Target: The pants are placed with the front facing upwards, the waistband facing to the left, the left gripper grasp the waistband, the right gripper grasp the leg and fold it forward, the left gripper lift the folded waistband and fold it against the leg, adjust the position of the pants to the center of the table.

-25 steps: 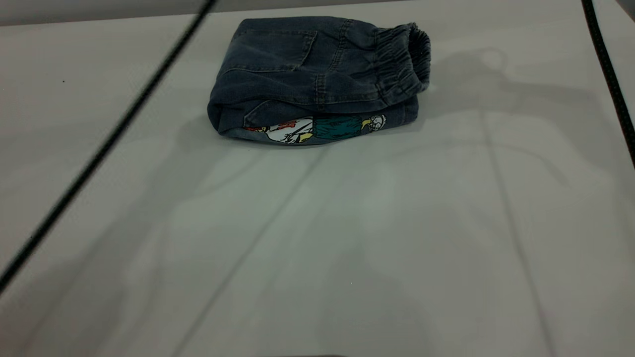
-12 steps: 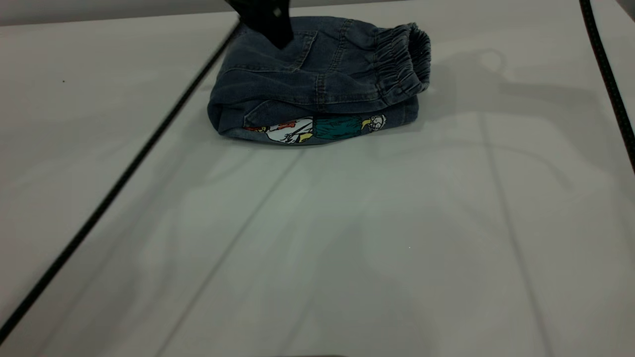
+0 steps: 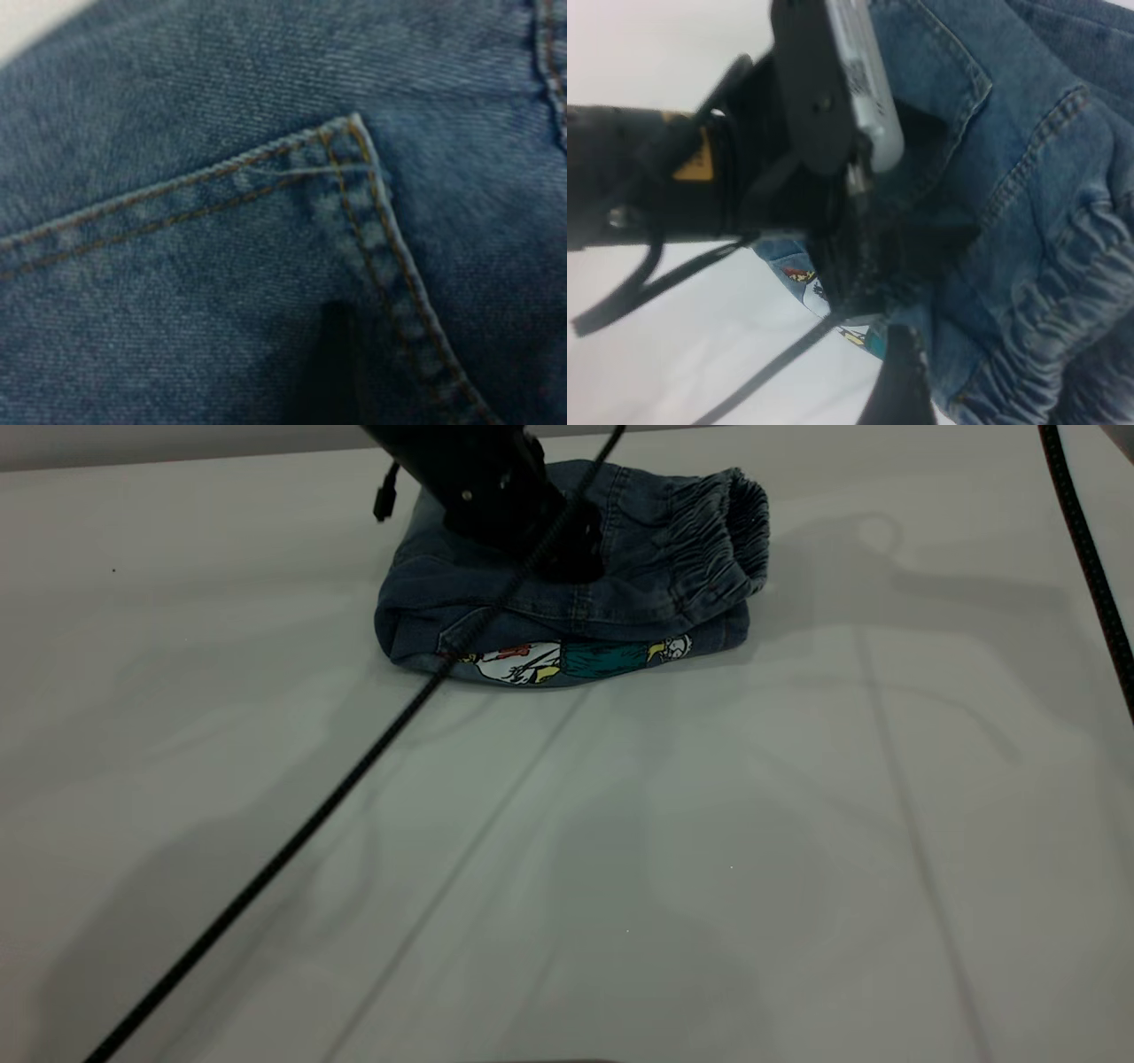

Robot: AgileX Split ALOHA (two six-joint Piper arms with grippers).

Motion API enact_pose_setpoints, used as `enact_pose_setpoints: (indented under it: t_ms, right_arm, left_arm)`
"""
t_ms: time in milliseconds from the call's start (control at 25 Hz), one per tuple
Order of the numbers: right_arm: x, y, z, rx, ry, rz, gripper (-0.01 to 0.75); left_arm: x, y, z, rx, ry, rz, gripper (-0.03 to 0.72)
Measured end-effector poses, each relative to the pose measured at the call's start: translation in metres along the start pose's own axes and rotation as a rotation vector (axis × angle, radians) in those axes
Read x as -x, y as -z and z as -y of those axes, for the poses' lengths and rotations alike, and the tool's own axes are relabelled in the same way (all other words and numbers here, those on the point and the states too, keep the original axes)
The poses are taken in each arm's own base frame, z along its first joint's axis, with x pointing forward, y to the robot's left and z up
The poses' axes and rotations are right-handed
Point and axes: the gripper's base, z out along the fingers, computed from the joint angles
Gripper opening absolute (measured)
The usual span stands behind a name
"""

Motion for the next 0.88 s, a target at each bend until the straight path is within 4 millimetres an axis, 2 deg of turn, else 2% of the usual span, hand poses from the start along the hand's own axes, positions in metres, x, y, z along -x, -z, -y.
enact_pose_setpoints:
  t_ms: [240,680,880]
  right_arm:
    - [0.0,0.0,0.0,0.0,0.0,0.0,0.526]
    - [0.001,0.0,0.001,-0.007,-0.001,0.009,0.526]
    - [0.001,0.002,0.0,-0.015,0.011,0.007,0.526]
  left_arm:
    - [-0.001,0.0,0.003,-0.044,0.002,-0.048,0.583]
    - [-0.002,0.018,0.018,-0.168,0.056,-0.193,0.583]
    - [0.01,0.039,0.017,-0.163,0.016,-0.222,0.583]
